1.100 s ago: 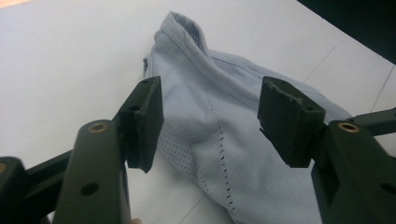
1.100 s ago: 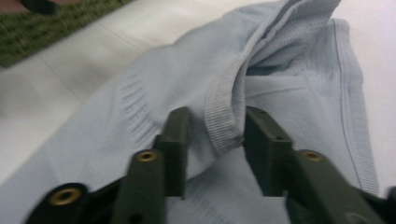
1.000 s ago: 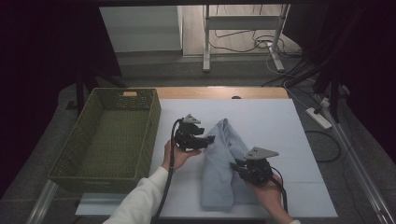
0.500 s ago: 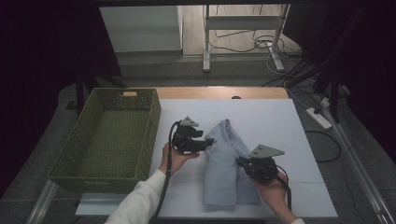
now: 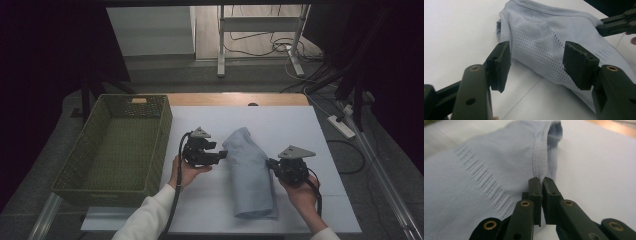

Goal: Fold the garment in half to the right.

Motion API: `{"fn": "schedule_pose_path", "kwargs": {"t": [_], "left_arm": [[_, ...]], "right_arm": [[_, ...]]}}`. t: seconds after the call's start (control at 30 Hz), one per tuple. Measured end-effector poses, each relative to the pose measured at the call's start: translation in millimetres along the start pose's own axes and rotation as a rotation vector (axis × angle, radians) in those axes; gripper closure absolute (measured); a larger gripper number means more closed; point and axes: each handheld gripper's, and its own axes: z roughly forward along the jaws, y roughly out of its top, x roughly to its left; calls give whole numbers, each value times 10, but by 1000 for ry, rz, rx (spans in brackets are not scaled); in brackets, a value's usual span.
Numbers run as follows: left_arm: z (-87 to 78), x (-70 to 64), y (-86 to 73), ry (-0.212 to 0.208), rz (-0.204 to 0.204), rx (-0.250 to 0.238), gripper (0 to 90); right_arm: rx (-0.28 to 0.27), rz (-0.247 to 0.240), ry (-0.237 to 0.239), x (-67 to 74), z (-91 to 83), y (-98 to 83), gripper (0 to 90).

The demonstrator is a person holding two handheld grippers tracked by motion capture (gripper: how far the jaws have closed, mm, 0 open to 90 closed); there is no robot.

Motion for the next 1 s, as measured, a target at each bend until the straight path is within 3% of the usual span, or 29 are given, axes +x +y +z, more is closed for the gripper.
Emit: {"fn": "schedule_pose_path", "kwargs": {"t": [0.2, 0.43, 0.53, 0.67, 0.73, 1.0], "left_arm": [[9, 7, -26, -5, -8, 1, 396], [18, 7, -35, -33, -7, 0, 458], [38, -6, -29, -52, 1, 3, 538], [81, -39, -11, -99, 18, 7, 799], [107, -66, 8, -117, 34, 11, 877], [255, -223, 136, -147, 99, 37, 890]], "right_arm": [[64, -18, -5, 9, 115, -84, 855], [65, -17, -9, 3, 123, -96, 854], [62, -18, -11, 6, 122, -96, 853], [60, -20, -11, 3, 115, -98, 852], [59, -21, -10, 2, 110, -98, 852], [50, -24, -13, -2, 94, -95, 852]]}}
